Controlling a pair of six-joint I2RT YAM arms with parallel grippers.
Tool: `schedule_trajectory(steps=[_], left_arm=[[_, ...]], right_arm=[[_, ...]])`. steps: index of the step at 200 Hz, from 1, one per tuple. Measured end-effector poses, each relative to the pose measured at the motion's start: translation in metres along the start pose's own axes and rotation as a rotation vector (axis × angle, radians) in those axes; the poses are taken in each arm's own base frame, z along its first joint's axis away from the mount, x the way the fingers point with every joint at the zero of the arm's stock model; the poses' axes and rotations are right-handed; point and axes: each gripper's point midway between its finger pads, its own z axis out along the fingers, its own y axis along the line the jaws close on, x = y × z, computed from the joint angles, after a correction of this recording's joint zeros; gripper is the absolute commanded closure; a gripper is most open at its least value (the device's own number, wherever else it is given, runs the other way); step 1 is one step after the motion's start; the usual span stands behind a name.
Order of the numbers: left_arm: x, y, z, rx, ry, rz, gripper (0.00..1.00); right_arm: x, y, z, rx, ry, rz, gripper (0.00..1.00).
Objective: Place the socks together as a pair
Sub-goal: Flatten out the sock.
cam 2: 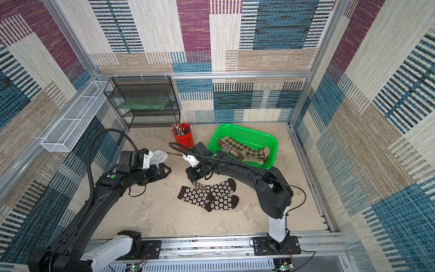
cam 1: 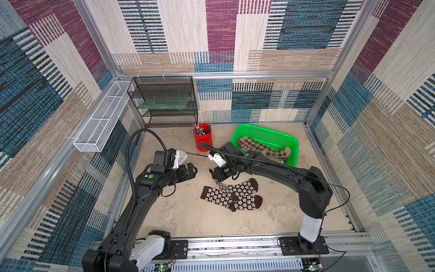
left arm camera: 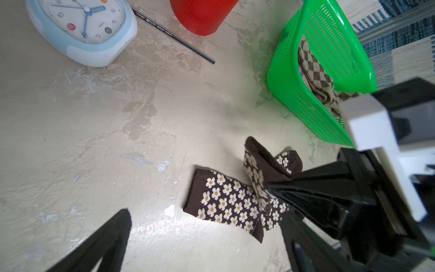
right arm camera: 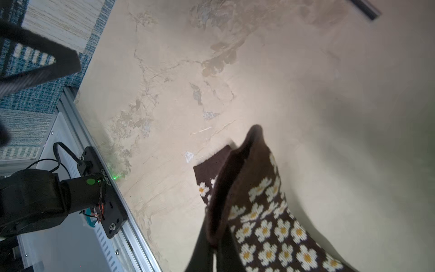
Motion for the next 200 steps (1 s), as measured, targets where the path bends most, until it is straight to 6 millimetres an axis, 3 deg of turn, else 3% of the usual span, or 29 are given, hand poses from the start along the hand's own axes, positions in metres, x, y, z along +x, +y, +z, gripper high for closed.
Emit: schedule_trajectory(steps=[8, 18, 34, 53, 82, 94, 107, 119, 138, 200], left_arm=[[0.002, 0.001, 0.002, 0.005, -0.004, 0.003, 0.01], [0.003, 0.001, 0.003, 0.016, -0.005, 0.005, 0.01], [0.005, 0.0, 0.007, 0.032, -0.004, 0.008, 0.01], [0.009, 0.0, 0.015, 0.036, 0.021, 0.009, 0.01], [0.019, -0.001, 0.037, 0.029, 0.108, 0.006, 0.01], [0.023, -0.002, 0.048, 0.023, 0.152, 0.003, 0.0], [0.028, -0.001, 0.063, 0.012, 0.211, -0.004, 0.08], [0.035, 0.001, 0.076, 0.004, 0.271, -0.021, 0.16], [0.05, 0.01, 0.088, -0.023, 0.354, -0.057, 0.2], [0.078, 0.027, 0.1, -0.071, 0.463, -0.119, 0.25]], right_arm=[[0.001, 0.0, 0.003, -0.003, 0.01, 0.013, 0.52], [0.004, 0.0, 0.001, -0.004, 0.014, 0.022, 0.38], [0.009, -0.001, -0.013, -0.008, -0.002, 0.049, 0.29], [0.015, -0.007, -0.046, -0.016, -0.05, 0.094, 0.24], [0.034, -0.034, -0.082, 0.021, -0.105, 0.182, 0.26], [0.048, -0.055, -0.086, 0.052, -0.099, 0.242, 0.27], [0.067, -0.083, -0.089, 0.106, -0.091, 0.316, 0.28], [0.082, -0.104, -0.09, 0.145, -0.082, 0.378, 0.3], [0.095, -0.123, -0.088, 0.183, -0.063, 0.423, 0.32], [0.121, -0.165, -0.075, 0.331, -0.009, 0.478, 0.41]])
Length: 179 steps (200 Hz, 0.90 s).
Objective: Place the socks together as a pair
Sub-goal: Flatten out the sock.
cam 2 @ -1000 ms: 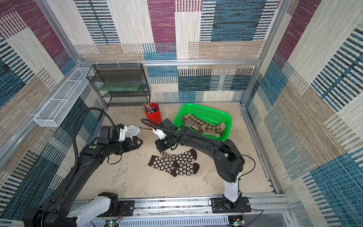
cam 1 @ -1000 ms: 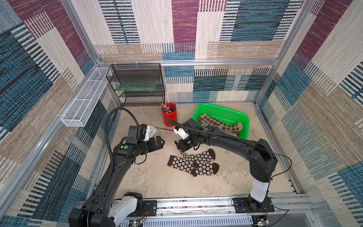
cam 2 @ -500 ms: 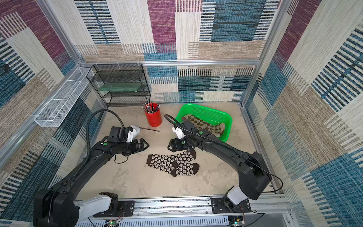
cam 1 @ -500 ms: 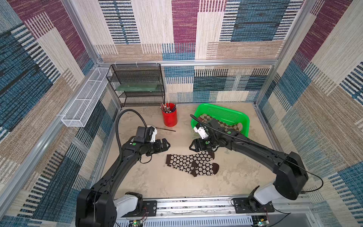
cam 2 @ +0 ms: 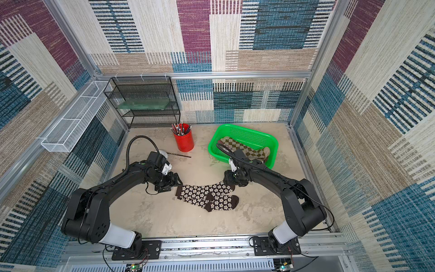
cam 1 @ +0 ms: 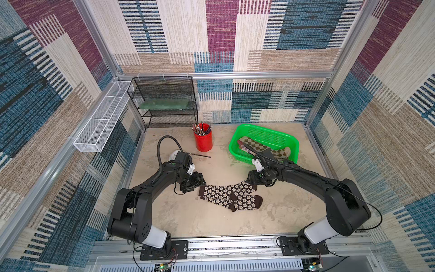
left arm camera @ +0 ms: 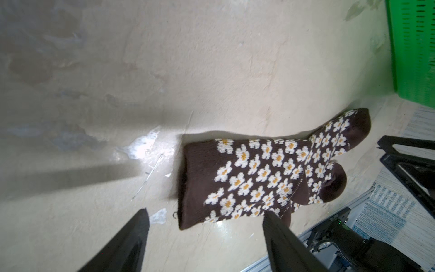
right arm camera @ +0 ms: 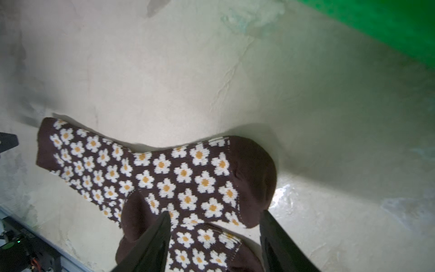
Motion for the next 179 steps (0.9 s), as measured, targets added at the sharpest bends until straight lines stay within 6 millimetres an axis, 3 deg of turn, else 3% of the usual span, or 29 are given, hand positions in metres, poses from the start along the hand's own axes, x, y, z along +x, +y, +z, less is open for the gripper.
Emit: schedule_trajectory(steps=[40, 62, 82, 100, 115, 138, 179], left_arm=[[0.009, 0.015, 0.022, -0.012, 0.035, -0.042, 0.36], [0.005, 0.008, 0.027, 0.032, 0.038, -0.042, 0.43], [-0.002, 0.005, 0.03, 0.046, 0.026, -0.033, 0.59], [-0.006, 0.004, 0.034, 0.046, 0.02, -0.029, 0.82], [-0.007, 0.003, 0.035, 0.047, 0.027, -0.03, 0.91], [-0.006, -0.001, 0.028, 0.056, 0.018, -0.014, 0.94], [-0.013, -0.018, 0.006, 0.094, -0.016, 0.037, 0.96]], right_arm=[[0.012, -0.022, 0.014, 0.082, 0.013, 0.004, 0.5], [0.012, -0.025, 0.02, 0.094, 0.005, 0.011, 0.62], [0.011, -0.026, 0.025, 0.099, -0.002, 0.017, 0.75], [0.011, -0.028, 0.027, 0.104, -0.008, 0.025, 0.85], [0.011, -0.028, 0.027, 0.105, -0.013, 0.03, 0.9], [0.005, -0.023, 0.017, 0.093, -0.05, 0.032, 0.98], [-0.005, -0.007, -0.013, 0.043, -0.131, 0.061, 1.0]])
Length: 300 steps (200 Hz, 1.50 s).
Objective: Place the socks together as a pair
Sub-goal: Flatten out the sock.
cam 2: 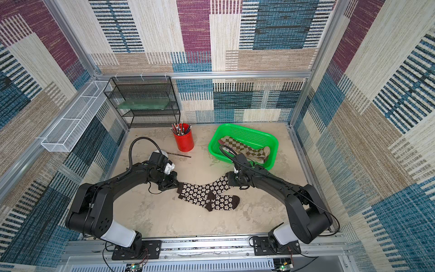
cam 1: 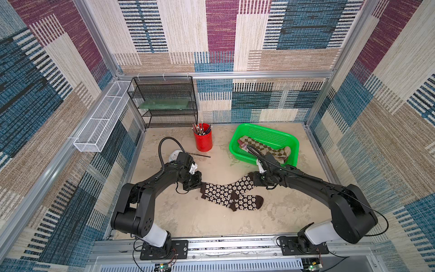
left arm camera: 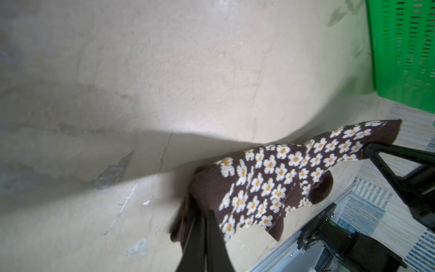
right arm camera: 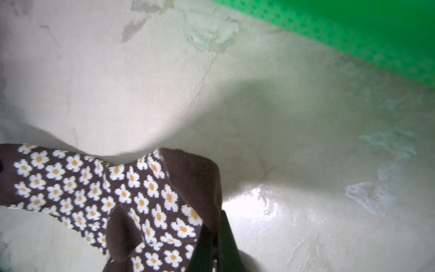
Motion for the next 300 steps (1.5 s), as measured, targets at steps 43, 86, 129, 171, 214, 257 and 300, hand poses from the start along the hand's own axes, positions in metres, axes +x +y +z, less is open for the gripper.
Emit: schedule_trajectory(steps=[43, 86, 129, 171, 214, 257, 300], left_arm=[[-0.015, -0.027, -0.024, 0.054, -0.048, 0.055, 0.97], [-0.013, -0.048, -0.044, 0.111, -0.047, 0.115, 0.97], [0.006, -0.049, -0.05, 0.127, -0.01, 0.122, 0.97], [0.014, -0.031, -0.023, 0.094, 0.069, 0.09, 0.96], [0.009, -0.025, 0.002, 0.09, 0.092, 0.1, 0.85], [0.023, -0.012, 0.011, 0.069, 0.122, 0.099, 0.28], [0.029, -0.003, 0.008, 0.024, 0.107, 0.097, 0.21]], right_arm=[[0.004, 0.014, -0.037, -0.041, -0.024, 0.051, 1.0], [0.024, 0.019, -0.072, -0.096, -0.011, 0.133, 1.0], [0.063, 0.024, -0.074, -0.14, 0.088, 0.176, 1.0], [0.09, 0.007, -0.052, -0.087, 0.167, 0.21, 1.0], [0.096, -0.015, -0.033, -0.004, 0.166, 0.223, 0.88], [0.105, -0.027, -0.027, 0.038, 0.179, 0.222, 0.46], [0.103, -0.027, -0.027, 0.023, 0.155, 0.246, 0.41]])
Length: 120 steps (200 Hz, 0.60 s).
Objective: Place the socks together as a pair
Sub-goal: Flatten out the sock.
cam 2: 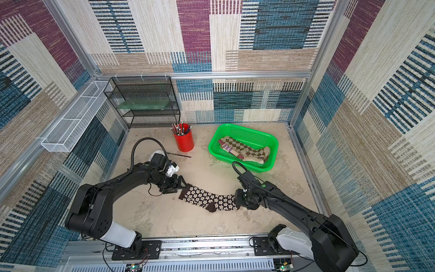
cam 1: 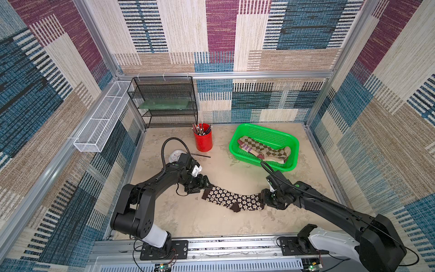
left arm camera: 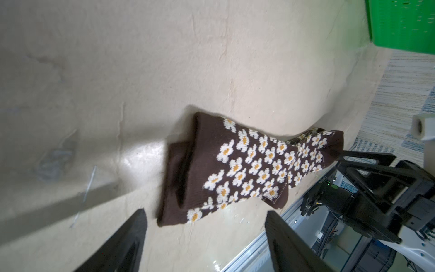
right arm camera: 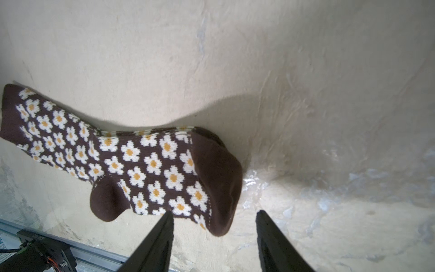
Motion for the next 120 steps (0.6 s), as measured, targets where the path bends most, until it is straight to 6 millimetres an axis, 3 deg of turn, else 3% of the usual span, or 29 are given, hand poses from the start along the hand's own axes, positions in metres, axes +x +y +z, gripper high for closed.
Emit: schedule_trajectory(steps=[34, 64, 81, 107, 120], left_arm=[[0.005, 0.01, 0.01, -0.038, 0.035, -0.024, 0.21], [0.008, 0.001, 0.024, -0.029, 0.074, -0.002, 0.31], [0.007, -0.002, 0.031, -0.018, 0.091, -0.01, 0.46], [0.011, -0.002, 0.044, 0.011, 0.135, -0.028, 0.79], [0.014, -0.003, 0.047, 0.022, 0.152, -0.033, 0.91]], right_arm=[[0.001, -0.006, 0.014, 0.022, 0.023, 0.014, 0.4], [-0.002, -0.005, 0.028, 0.018, 0.041, 0.026, 0.45], [-0.007, 0.002, 0.033, -0.009, 0.036, 0.024, 0.55], [-0.016, 0.008, 0.039, -0.034, 0.019, 0.028, 0.85], [-0.016, 0.007, 0.039, -0.031, 0.019, 0.039, 0.92]])
